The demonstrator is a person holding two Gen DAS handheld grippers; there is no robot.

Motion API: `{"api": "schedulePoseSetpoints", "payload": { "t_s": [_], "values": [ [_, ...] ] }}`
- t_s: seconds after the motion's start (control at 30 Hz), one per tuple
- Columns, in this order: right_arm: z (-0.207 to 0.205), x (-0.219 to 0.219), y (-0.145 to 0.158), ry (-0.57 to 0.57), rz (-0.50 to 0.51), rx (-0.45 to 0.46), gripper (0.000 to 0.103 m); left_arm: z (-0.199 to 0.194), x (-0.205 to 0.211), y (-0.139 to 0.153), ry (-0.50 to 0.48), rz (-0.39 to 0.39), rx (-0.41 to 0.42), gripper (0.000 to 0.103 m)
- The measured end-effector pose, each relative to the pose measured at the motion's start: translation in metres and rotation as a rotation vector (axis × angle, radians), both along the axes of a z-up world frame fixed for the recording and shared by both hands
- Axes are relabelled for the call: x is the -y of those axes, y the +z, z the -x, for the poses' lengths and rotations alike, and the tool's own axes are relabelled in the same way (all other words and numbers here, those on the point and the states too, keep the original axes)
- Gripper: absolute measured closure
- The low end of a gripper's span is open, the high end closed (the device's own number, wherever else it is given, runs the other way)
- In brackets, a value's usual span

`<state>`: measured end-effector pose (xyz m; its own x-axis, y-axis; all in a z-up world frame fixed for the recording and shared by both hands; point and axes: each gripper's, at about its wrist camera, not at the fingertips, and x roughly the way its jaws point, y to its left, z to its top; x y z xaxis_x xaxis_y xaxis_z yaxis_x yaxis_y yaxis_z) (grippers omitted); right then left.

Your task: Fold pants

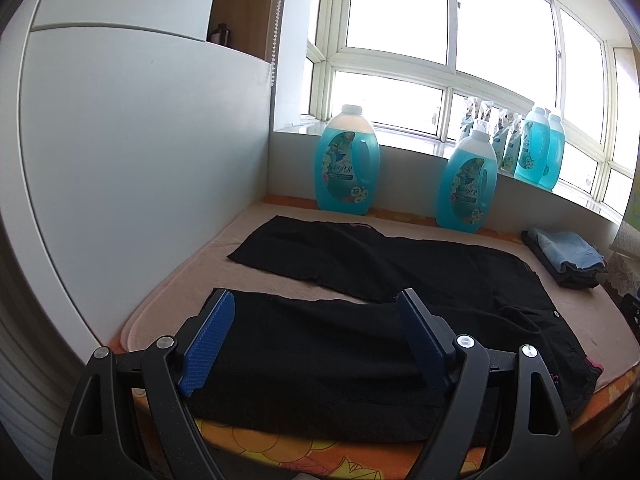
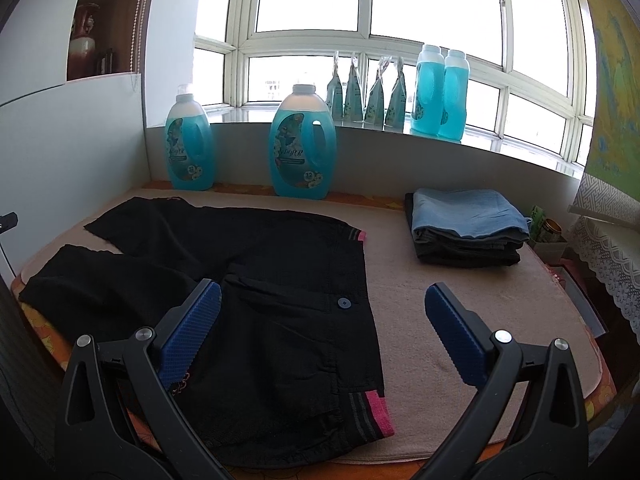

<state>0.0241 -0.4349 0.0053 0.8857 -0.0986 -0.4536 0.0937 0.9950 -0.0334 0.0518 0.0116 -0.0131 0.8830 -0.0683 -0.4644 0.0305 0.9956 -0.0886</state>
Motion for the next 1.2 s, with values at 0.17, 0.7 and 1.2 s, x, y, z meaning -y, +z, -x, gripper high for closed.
{"api": "schedulePoseSetpoints", "payload": {
  "t_s": [0.17,0.7,1.2],
  "values": [
    [-0.007,-0.003,-0.004,0.050,0.044,-0.005,0.000,-0.013,-0.015,-0.011,0.012,-0.004,-0.033,0.023],
    [-0.047,0.002,0.008,0.190,0.110,-0.051,0.000,-0.062,-0.046,-0.014,-0.017,-0.004,-0.098,0.047],
    [-0.013,-0.040,-0.054,0.481,0.102,-0.266,0.021,-0.060,-0.086,-0.064,0.023,0.055,-0.282,0.069]
  ]
}}
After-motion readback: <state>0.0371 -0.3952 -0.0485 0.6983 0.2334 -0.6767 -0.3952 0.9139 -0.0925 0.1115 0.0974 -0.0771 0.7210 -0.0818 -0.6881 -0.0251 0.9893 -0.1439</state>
